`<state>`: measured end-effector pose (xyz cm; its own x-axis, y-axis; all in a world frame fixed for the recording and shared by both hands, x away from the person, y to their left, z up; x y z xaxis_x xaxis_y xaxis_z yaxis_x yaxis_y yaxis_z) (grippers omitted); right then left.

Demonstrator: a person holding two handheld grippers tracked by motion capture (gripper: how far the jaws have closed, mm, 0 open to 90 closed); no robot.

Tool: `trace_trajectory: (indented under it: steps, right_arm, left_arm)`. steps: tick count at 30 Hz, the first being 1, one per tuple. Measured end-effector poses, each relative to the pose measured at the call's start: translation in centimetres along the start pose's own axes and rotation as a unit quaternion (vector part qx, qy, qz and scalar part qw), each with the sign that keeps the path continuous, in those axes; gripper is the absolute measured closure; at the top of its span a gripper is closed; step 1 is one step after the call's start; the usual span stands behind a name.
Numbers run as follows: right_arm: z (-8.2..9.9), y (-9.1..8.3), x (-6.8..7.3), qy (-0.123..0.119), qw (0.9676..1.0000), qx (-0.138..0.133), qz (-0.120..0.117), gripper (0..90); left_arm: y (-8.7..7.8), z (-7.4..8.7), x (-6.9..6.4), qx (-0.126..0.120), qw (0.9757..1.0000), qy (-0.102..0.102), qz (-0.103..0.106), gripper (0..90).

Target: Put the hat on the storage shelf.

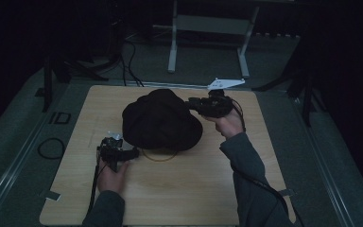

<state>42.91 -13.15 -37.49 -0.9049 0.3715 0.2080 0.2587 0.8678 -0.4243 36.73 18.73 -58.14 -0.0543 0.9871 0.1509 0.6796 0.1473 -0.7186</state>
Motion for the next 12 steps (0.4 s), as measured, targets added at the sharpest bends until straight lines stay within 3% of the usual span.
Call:
trace_trajectory:
  steps: [8, 12]
  right_arm:
    - [1.4, -1.2, -1.0, 0.000, 0.9988, 0.038, 0.032, 71.4]
    - [1.9, -1.6, -1.3, 0.002, 0.9981, 0.049, 0.036, 70.9]
  left_arm:
    - [0.0, 0.0, 0.0, 0.000, 1.0000, 0.000, 0.000, 0.7]
    - [0.0, 0.0, 0.0, 0.000, 1.0000, 0.000, 0.000, 0.7]
Point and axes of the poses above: each handheld gripper's, and its own axes: y roughly forward along the jaws, z roughly out of its underside, x roughly to its left, the point moved 2 cm from there along y, roughly forward along the jaws, and after that the axes turned 12 degrees about -z, right-handed, at the moved point
